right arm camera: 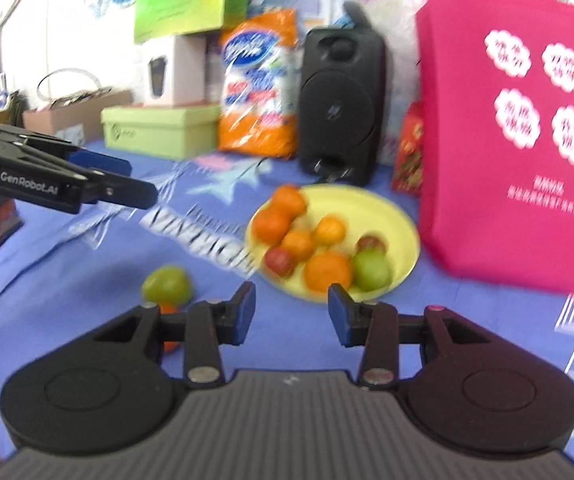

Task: Organize fruits
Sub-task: 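Grasp the green mango with the left tool while the right tool grasps the orange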

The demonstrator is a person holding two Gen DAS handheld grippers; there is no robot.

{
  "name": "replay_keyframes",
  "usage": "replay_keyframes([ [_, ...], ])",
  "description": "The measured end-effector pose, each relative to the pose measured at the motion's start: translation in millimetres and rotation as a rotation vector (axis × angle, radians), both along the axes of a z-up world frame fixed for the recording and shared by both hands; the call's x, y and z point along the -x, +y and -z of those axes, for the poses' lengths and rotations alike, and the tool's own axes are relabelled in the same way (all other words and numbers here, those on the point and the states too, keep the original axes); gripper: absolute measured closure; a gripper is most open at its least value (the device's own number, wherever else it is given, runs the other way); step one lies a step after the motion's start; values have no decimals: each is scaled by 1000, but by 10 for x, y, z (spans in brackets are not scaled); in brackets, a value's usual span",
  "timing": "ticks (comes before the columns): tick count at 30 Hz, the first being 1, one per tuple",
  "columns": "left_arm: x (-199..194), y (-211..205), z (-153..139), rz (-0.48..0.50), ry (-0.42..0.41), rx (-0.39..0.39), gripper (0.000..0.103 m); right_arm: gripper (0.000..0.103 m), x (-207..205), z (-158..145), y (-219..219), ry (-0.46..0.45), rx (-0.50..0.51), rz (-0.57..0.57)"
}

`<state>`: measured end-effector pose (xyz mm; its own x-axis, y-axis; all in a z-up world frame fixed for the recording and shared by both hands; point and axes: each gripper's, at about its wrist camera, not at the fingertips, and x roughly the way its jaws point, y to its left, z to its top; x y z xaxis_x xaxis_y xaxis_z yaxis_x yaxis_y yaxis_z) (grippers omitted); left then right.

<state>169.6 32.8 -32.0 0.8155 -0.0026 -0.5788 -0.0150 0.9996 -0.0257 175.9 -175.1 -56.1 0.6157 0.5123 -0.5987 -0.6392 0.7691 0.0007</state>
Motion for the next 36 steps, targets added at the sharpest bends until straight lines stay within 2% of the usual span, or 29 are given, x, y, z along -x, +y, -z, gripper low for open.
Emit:
replay_keyframes([
  [8, 474, 70, 381, -38, 83, 43, 38, 63, 467, 238, 266, 54, 34, -94],
  [14, 584, 100, 609, -54, 131, 62, 38, 61, 498, 345, 524, 61, 79, -126],
  [25, 475, 99, 620, -44, 111, 63, 37, 62, 198, 514, 930, 49, 101, -120],
  [27, 427, 70, 616, -32, 107, 60, 34, 63, 171, 519, 917, 59, 84, -117],
  [36, 69, -70, 692, 3, 92, 82, 35, 64, 122, 497, 488, 72, 61, -22],
])
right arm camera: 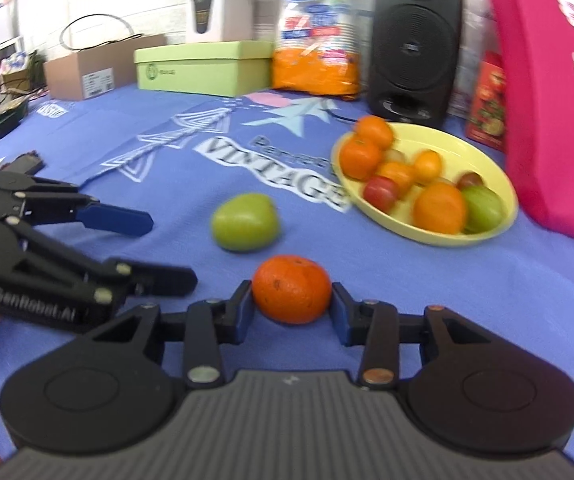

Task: Organize fruits
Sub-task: 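Grasp the green mango with the left tool while the right tool grasps the orange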

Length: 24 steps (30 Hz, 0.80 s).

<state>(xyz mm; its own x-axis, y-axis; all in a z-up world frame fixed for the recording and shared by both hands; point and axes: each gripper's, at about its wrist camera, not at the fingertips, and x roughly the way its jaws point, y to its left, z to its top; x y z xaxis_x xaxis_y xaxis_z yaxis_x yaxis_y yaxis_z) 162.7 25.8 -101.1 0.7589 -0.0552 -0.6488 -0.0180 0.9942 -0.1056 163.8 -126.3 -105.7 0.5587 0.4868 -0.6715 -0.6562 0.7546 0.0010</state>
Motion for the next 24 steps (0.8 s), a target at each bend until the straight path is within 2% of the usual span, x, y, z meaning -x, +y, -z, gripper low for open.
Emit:
replay_keyframes([
  [6, -294, -29, -3, -20, -10, 43, 35, 63, 15, 6, -232, 4, -10, 37],
  [13, -526, -101, 57, -17, 6, 24, 36, 63, 19, 21, -266, 7, -20, 38],
  [16, -537, -88, 65, -19, 9, 17, 41, 63, 19, 27, -266, 7, -20, 39],
  [19, -535, -66, 60, -18, 11, 20, 52, 62, 16, 29, -256, 5, -15, 38],
  [21, -544, -36, 49, -7, 14, 52, 64, 62, 12, 31, -243, 4, -12, 39],
  [24, -558, -56, 33, -11, 18, 50, 65, 62, -1, 30, -210, 3, -7, 38],
])
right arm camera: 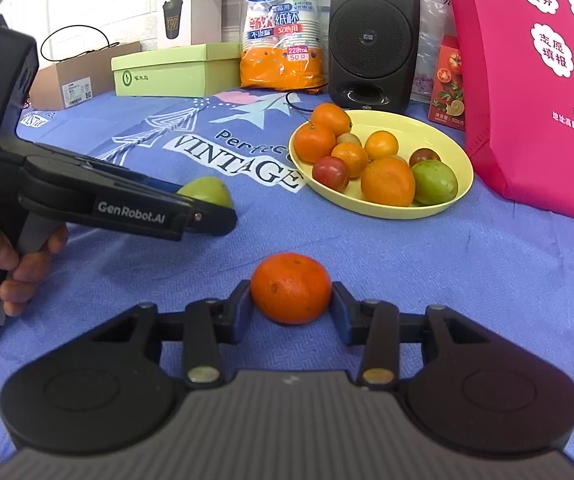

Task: Organize fruits
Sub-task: 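Grasp the green mango with the left tool while the right tool grasps the orange, then carry the mango and orange onto the yellow plate and open both tools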

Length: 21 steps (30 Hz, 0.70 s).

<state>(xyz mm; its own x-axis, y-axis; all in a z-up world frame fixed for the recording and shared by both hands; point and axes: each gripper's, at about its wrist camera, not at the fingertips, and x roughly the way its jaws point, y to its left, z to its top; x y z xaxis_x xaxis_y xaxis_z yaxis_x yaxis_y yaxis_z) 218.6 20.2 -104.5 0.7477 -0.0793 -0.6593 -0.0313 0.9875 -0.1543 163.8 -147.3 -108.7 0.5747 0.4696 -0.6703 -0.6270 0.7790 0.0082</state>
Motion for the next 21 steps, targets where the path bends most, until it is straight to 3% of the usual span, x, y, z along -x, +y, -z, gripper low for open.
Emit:
replay_keyframes([
  [8, 51, -35, -70, -1, 4, -13, 66, 62, 16, -11, 13, 0, 3, 6],
  [21, 379, -247, -501, 54, -77, -108, 66, 62, 191, -76, -80, 7, -3, 2],
])
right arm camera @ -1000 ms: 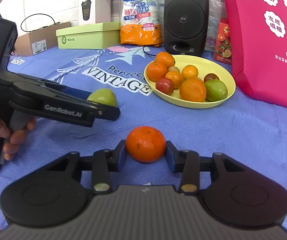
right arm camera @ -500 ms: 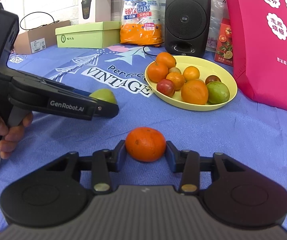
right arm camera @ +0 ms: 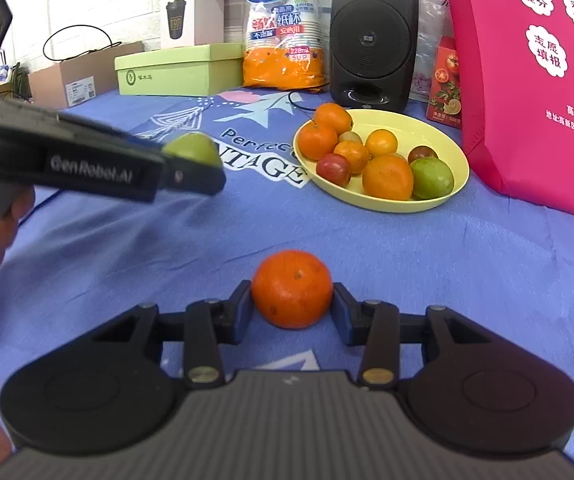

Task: Organize fruits
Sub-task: 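Carry the mango and orange onto the yellow plate and open both tools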

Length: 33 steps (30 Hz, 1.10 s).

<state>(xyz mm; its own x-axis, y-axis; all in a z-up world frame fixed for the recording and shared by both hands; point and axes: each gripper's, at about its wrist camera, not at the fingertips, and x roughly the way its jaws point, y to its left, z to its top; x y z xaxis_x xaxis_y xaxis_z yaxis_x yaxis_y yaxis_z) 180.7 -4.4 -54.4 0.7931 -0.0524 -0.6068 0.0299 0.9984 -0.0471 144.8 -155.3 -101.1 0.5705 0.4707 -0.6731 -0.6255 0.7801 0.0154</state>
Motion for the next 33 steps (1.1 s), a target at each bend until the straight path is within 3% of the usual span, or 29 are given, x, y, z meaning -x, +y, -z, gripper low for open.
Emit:
replay_keyframes([
  [8, -9, -107, -173, 33, -30, -49, 66, 62, 125, -160, -133, -26, -25, 6],
  [16, -299, -147, -233, 86, -42, -66, 66, 62, -84, -336, -232, -71, -24, 32],
  [28, -1546, -89, -303, 131, -32, -31, 66, 62, -1100, -533, -129, -133, 1, 88],
  [33, -2058, -145, -140, 120, 17, -49, 66, 62, -1638, -482, -29, -121, 24, 138],
])
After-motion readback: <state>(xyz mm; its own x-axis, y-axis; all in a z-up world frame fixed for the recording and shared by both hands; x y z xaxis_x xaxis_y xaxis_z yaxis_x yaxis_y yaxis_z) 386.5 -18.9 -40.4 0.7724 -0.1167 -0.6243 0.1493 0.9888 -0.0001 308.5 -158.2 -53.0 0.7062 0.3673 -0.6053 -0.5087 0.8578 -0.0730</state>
